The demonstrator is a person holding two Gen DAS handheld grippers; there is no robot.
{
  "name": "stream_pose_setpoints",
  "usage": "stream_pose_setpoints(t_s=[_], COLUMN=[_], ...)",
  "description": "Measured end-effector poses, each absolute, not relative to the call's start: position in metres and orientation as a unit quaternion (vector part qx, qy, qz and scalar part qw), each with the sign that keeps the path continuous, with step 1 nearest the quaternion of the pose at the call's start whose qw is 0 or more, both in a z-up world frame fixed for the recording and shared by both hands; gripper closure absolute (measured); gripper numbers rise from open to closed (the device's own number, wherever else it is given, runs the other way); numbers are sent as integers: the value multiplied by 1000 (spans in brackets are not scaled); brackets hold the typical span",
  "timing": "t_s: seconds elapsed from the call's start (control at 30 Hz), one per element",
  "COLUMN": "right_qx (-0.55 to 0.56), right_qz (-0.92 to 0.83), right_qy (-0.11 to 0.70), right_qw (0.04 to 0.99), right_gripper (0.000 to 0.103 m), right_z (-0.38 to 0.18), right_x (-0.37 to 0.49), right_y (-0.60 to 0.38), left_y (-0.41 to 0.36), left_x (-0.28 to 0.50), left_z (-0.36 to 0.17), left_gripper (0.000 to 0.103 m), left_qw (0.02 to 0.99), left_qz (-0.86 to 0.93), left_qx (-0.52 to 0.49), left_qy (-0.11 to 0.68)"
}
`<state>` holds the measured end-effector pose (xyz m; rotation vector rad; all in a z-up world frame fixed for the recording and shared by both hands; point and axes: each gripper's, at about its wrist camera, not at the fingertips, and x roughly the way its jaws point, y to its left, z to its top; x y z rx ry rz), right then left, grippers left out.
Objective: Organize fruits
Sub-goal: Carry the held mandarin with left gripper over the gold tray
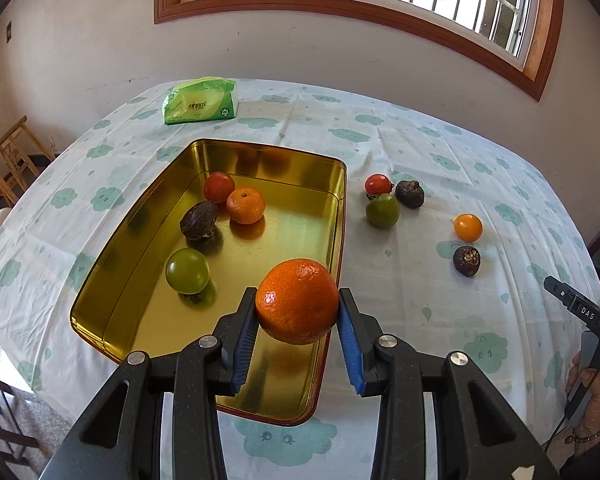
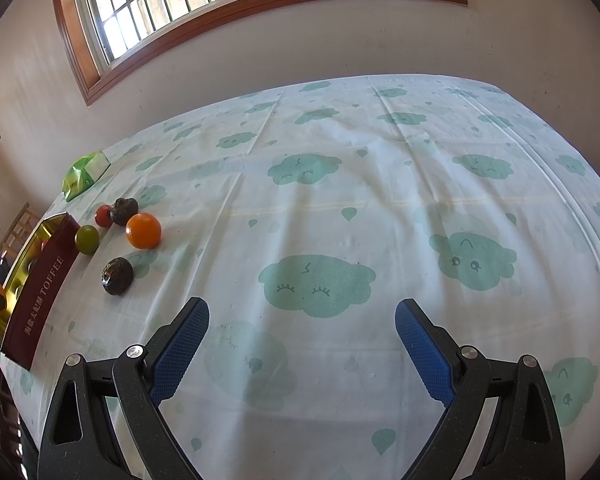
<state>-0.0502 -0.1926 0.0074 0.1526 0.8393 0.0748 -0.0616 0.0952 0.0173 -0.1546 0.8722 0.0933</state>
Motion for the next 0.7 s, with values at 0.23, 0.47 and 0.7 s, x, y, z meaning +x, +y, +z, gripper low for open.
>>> stream_pose_setpoints(t_s=[0.23, 0.47, 0.7], right_qx=[73, 73, 71], right_qz=[33, 31, 27], right_qy=[408, 409, 410], right_qw=[909, 909, 909], right_gripper=[8, 8, 7], right_z=[6, 5, 3], right_x=[-49, -47, -47], right_y=[-191, -187, -186], left_y=[110, 127, 137], left_x=[-62, -62, -61], left_z=[9, 1, -4], left_gripper=[69, 69, 69], left_qw=[898, 892, 889], left_qz=[59, 75, 87], left_qx=[-83, -96, -100], left_qy=[429, 436, 439])
